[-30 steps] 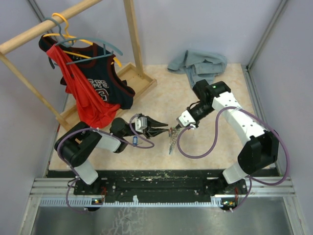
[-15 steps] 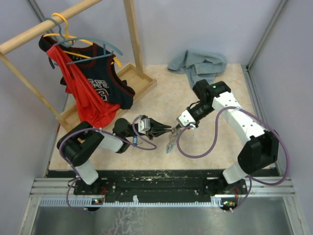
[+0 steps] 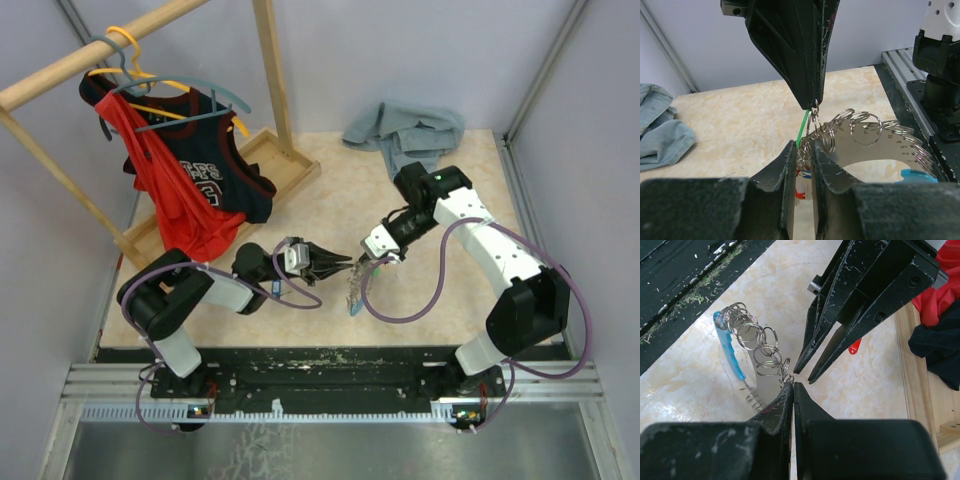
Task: Remove the keys from the keyring
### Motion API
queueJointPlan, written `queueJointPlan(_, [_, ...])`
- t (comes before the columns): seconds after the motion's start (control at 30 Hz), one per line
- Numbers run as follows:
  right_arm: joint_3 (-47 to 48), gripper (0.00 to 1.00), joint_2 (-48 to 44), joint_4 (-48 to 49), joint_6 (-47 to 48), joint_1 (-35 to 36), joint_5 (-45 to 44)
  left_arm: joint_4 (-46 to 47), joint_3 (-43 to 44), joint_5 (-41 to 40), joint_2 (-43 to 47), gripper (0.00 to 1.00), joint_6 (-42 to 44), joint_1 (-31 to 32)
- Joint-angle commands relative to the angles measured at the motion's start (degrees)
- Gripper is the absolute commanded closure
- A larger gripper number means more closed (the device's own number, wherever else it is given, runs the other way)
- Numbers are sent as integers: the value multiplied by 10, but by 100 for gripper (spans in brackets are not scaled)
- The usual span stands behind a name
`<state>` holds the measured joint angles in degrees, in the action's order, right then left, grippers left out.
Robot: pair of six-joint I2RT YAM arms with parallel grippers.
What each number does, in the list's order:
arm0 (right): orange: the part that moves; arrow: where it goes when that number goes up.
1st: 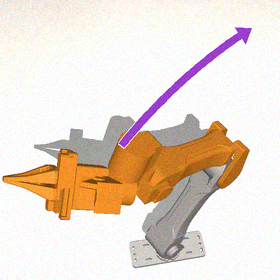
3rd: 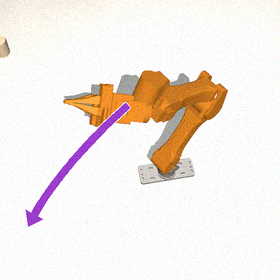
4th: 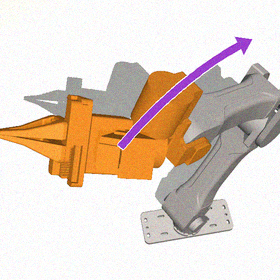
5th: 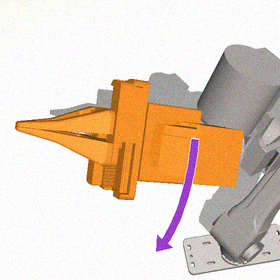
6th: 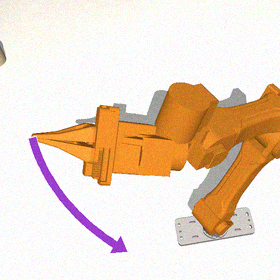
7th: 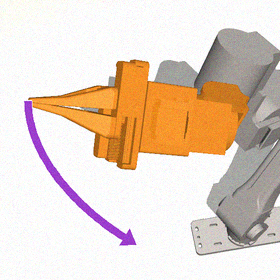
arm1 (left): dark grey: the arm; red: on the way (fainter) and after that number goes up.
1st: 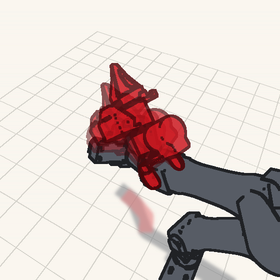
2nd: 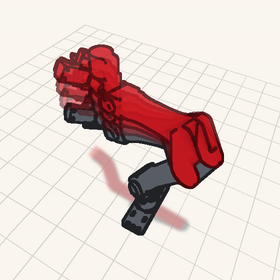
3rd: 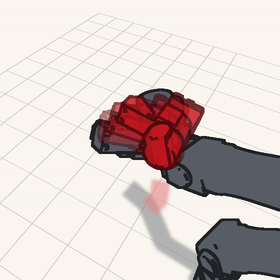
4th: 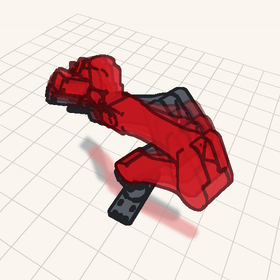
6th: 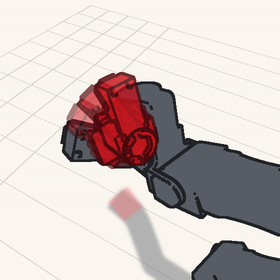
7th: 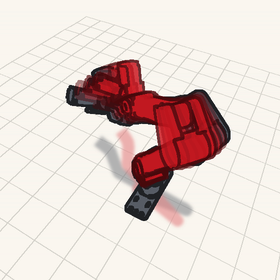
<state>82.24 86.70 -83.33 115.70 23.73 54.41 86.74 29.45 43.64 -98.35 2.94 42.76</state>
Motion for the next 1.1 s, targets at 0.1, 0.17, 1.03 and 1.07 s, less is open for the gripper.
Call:
queueJointPlan(0.1, [8, 100, -8, 7, 0, 0, 28, 130, -11, -28, 11, 77, 11, 5])
queueJointPlan(0.17, [7, 100, -7, 11, -2, 2, 27, 140, -16, -37, 12, 76, 11, 5])
queueJointPlan(1.03, [-5, 100, 2, 34, -21, 18, 13, 158, -29, -38, 19, 73, 21, 17])
queueJointPlan(1.07, [-5, 100, 1, 35, -22, 18, 13, 158, -29, -38, 20, 73, 20, 17])
